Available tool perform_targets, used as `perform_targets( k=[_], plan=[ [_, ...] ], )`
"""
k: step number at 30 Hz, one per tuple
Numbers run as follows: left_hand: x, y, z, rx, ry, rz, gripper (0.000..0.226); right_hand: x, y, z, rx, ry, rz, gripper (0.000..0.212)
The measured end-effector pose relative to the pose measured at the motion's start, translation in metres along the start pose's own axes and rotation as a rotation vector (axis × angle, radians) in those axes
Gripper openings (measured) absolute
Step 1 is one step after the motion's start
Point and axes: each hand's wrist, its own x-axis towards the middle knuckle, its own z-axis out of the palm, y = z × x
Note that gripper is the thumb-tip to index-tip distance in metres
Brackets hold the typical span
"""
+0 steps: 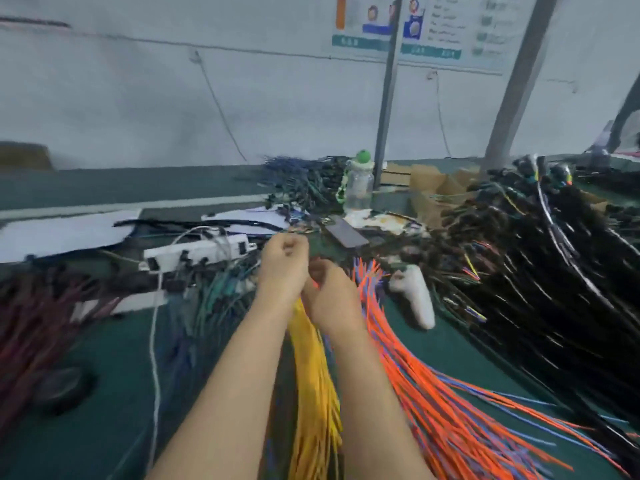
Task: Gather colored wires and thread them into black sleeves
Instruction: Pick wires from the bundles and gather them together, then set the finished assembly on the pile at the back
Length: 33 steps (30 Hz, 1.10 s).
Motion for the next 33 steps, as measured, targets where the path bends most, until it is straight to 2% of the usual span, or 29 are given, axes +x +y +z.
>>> perform_targets(
  k=[6,10,13,16,21,24,26,28,30,33],
  plan=[
    [-0.027,-0.036,-0.170,0.231,0.354,0.023,0.005,-0.051,-0.054,0.119,-0.041,-0.284,-0.172,0.036],
    [-0.041,-0.053,-0.262,0.637,0.522,0.065,0.019,-0.080,-0.093,0.179,-0.077,-0.405,-0.241,0.036],
    [-0.043,-0.068,-0.306,0.983,0.502,-0.097,0.038,-0.087,-0.108,0.206,-0.192,-0.441,-0.283,0.030],
    [-0.038,-0.082,-0.322,1.168,0.331,-0.302,0.052,-0.087,-0.115,0.224,-0.295,-0.399,-0.299,0.028],
    [-0.018,-0.094,-0.321,1.169,0.233,-0.290,0.035,-0.067,-0.119,0.235,-0.497,-0.335,-0.228,0.032],
    [-0.010,-0.095,-0.325,1.195,0.160,-0.349,0.038,-0.055,-0.109,0.229,-0.553,-0.360,-0.104,0.048],
    [-0.005,-0.094,-0.325,1.213,0.129,-0.383,0.041,-0.051,-0.104,0.228,-0.537,-0.350,-0.084,0.051],
    [-0.001,-0.092,-0.323,1.209,0.149,-0.394,0.040,-0.052,-0.106,0.231,-0.480,-0.343,-0.179,0.047],
    [0.001,-0.087,-0.323,1.176,0.223,-0.387,0.037,-0.056,-0.112,0.236,-0.444,-0.418,-0.301,0.046],
    [-0.001,-0.080,-0.326,1.117,0.348,-0.314,0.032,-0.056,-0.117,0.235,-0.471,-0.533,-0.294,0.045]
  ],
)
